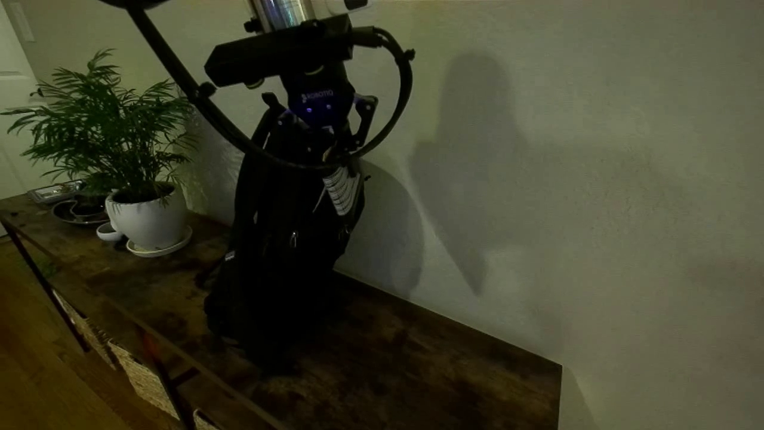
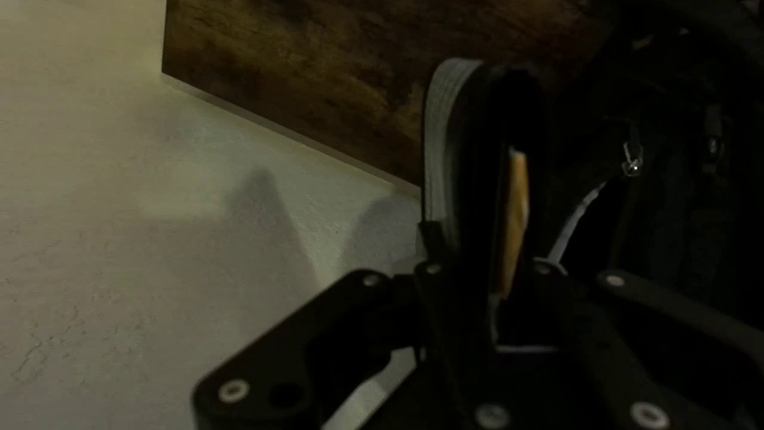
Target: Pick up the wallet and put it in the bag
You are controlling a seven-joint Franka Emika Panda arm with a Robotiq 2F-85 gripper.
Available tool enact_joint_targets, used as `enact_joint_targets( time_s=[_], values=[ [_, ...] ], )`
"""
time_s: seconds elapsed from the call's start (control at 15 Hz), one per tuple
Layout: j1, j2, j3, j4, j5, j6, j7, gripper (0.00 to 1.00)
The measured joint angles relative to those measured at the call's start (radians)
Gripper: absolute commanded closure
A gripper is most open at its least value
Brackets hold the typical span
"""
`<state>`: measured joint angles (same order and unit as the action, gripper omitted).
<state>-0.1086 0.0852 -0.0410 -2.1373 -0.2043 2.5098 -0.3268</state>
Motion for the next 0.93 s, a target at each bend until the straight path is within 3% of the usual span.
enact_joint_targets(
  time_s=[0.93],
  values=[
    [0.078,-0.124,0.041,0.017,0.002,-0.126,-0.011,0.95]
  ],
)
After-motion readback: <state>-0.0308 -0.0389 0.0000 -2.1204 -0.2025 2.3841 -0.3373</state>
